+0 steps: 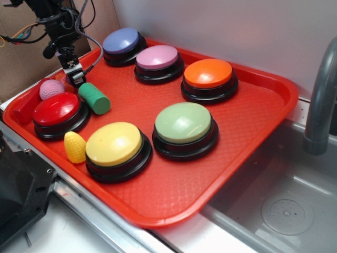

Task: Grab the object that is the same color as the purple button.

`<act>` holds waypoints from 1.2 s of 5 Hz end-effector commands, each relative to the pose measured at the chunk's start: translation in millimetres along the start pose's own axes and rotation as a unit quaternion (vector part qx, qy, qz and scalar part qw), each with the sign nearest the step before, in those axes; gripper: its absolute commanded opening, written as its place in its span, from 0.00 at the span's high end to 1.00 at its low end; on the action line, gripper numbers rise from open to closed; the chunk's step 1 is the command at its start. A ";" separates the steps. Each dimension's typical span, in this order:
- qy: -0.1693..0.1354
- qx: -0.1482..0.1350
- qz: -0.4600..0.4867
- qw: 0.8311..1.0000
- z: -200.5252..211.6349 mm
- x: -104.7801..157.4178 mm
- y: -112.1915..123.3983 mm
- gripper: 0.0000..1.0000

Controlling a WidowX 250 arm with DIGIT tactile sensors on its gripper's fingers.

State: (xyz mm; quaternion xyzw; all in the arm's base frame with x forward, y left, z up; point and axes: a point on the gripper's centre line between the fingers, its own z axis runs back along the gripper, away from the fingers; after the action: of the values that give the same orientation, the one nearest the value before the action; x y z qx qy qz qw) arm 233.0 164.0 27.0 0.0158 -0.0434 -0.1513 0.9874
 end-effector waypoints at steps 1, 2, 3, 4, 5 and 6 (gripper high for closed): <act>-0.012 0.010 -0.018 1.000 3.3 9.9 -3.2 1.00; -0.016 0.007 -0.019 1.000 1.9 11.3 -7.6 1.00; -0.017 0.005 -0.023 1.000 2.1 11.6 -10.7 1.00; -0.019 0.003 -0.016 1.000 2.1 11.1 -11.7 1.00; -0.014 0.004 0.006 1.000 16.7 10.7 -11.4 1.00; 0.007 -0.003 0.060 0.998 50.5 12.2 -13.6 1.00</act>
State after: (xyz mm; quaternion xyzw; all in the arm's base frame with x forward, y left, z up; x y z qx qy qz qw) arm 223.9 142.9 54.7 -0.0131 -0.0077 -0.0874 0.9961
